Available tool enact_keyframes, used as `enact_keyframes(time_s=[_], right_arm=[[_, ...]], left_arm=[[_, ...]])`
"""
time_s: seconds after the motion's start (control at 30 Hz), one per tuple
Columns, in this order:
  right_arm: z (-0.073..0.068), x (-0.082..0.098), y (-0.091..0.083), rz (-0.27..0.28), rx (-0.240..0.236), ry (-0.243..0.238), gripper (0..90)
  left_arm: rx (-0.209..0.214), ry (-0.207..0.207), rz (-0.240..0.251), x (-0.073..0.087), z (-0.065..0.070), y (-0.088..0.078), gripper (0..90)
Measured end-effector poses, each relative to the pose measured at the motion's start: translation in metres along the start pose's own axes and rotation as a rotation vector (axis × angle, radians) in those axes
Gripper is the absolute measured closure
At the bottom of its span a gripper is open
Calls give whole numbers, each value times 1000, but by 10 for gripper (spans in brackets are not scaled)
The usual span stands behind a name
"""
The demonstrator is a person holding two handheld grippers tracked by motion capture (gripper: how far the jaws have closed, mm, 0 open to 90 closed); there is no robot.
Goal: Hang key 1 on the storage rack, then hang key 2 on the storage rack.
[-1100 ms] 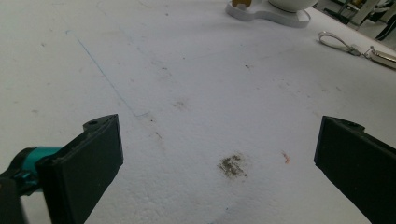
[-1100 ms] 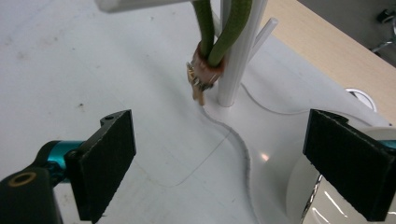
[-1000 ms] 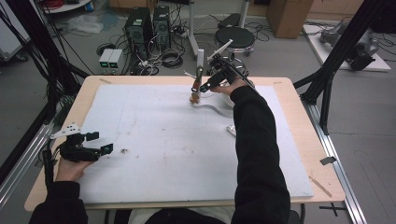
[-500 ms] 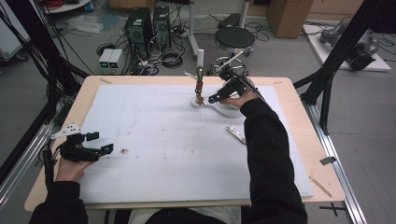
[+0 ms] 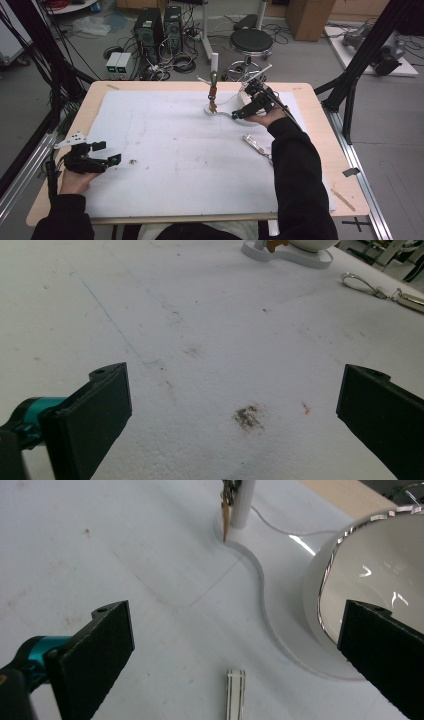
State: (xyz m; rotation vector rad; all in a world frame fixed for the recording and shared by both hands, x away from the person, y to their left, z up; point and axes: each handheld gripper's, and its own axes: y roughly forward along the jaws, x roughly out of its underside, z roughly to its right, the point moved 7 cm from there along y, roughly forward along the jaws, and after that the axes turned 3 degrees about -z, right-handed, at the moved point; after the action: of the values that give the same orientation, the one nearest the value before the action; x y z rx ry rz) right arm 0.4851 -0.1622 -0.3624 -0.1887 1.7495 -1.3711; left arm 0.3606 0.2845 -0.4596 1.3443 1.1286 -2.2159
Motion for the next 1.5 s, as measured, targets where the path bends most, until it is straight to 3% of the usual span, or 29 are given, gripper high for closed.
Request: enact_keyframes(time_s=[0.1, 0.5, 1.33, 1.5], right_arm=[[0, 20, 5, -9, 1, 4, 6], [-1, 60, 21, -57, 2, -1, 7], [13, 98, 52, -134, 8, 58, 6], [16, 108, 62, -164, 30, 59, 6]], left_arm=[[0, 0, 0, 0, 0, 0, 17], [-3, -2, -3, 0, 0, 0, 17], [-10, 0, 4, 0, -1, -1, 17], [-7, -2, -6, 1, -1, 0, 17]])
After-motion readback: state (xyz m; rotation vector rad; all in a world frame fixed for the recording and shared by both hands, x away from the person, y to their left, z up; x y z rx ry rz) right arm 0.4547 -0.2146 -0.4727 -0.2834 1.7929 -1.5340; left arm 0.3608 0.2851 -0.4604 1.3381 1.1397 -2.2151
